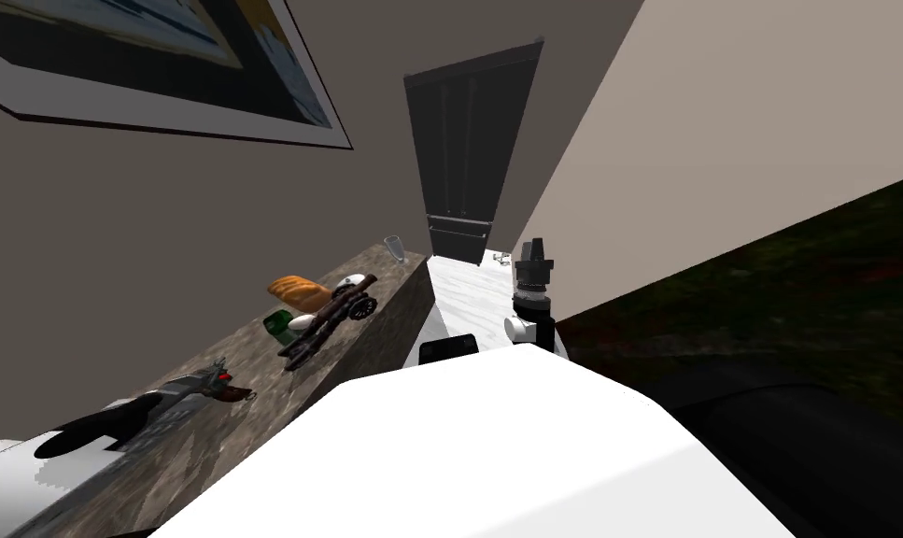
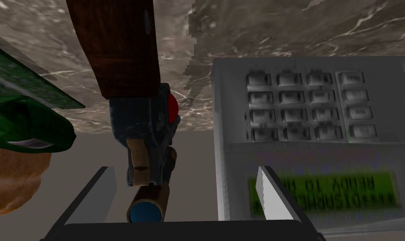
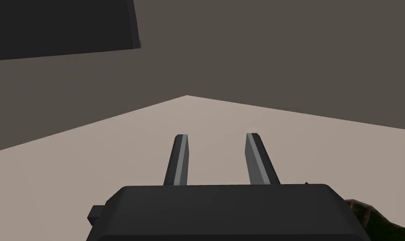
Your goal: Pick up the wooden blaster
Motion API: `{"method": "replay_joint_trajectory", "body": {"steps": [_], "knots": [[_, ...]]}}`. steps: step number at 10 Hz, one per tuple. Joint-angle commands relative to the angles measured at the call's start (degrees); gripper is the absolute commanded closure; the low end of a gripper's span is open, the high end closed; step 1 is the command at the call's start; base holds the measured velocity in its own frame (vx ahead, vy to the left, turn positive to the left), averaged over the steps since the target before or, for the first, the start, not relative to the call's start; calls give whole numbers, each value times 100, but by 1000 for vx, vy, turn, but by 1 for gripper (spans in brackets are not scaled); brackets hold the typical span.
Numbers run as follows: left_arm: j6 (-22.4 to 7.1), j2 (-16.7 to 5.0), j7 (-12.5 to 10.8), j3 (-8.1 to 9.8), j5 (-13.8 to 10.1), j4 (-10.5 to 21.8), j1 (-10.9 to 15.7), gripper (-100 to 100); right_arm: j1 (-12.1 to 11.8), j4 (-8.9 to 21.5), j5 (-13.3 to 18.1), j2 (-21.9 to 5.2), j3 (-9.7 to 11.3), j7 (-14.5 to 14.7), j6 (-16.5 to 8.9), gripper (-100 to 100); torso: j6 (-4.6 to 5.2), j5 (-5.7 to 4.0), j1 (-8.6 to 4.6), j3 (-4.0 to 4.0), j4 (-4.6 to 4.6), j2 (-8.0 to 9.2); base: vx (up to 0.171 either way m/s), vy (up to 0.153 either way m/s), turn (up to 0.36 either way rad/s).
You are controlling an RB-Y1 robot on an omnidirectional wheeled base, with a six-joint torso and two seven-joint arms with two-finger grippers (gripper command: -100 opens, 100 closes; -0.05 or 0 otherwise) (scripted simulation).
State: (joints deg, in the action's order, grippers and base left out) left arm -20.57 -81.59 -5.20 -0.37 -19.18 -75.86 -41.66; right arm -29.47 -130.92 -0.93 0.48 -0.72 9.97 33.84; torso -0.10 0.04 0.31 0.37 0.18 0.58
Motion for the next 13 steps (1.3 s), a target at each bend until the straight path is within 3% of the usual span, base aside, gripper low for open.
{"method": "replay_joint_trajectory", "body": {"steps": [1,2,3,4,5,6,7,8,9,10,12,13], "knots": [[-171,162,286,-93,-286,286,286,-100,0,0,0,0,0,0,0,0,0,0,0,0,0,0,-205,8,-275],[-171,162,447,-93,-433,466,463,-100,2,0,0,0,1,0,0,0,8,1,1,11,3,24,-218,20,-386],[-171,162,496,-93,-433,617,463,-100,2,0,0,0,1,0,0,0,14,-1,8,15,7,26,-93,18,-111],[-330,296,724,-189,-671,803,712,-100,0,0,0,0,0,0,0,0,3,1,11,-1,1,-3,-172,-26,-334],[-330,296,863,-189,-818,962,856,-100,2,0,0,0,1,0,0,0,17,0,-2,3,1,9,-192,-13,-301],[-330,296,924,-189,-860,1141,876,-100,1,0,0,0,0,0,0,0,9,-2,3,7,4,13,-87,10,-65],[-489,429,1171,-284,-1112,1360,1189,-100,-1,0,0,0,-1,0,0,0,3,1,12,-5,0,-10,-204,11,-323],[-489,429,1335,-284,-1287,1559,1289,-100,2,0,0,0,1,0,0,0,21,6,18,5,2,13,-198,-9,-397],[-489,429,1352,-284,-1287,1665,1289,-100,2,0,0,0,0,0,0,0,18,6,17,7,4,11,-72,-8,-64],[-647,562,1607,-379,-1572,1884,1551,-100,-1,0,0,-1,-1,0,0,0,7,7,22,-9,-2,-19,-136,-39,-329],[-647,562,1781,-379,-1714,2177,1701,-100,1,0,0,0,0,0,0,0,15,5,15,-3,0,-5,-133,-22,-192],[-806,695,2011,-474,-1954,2362,1958,-100,-1,0,0,-1,-1,0,0,0,7,7,23,-8,-1,-16,-168,-25,-318]]}}
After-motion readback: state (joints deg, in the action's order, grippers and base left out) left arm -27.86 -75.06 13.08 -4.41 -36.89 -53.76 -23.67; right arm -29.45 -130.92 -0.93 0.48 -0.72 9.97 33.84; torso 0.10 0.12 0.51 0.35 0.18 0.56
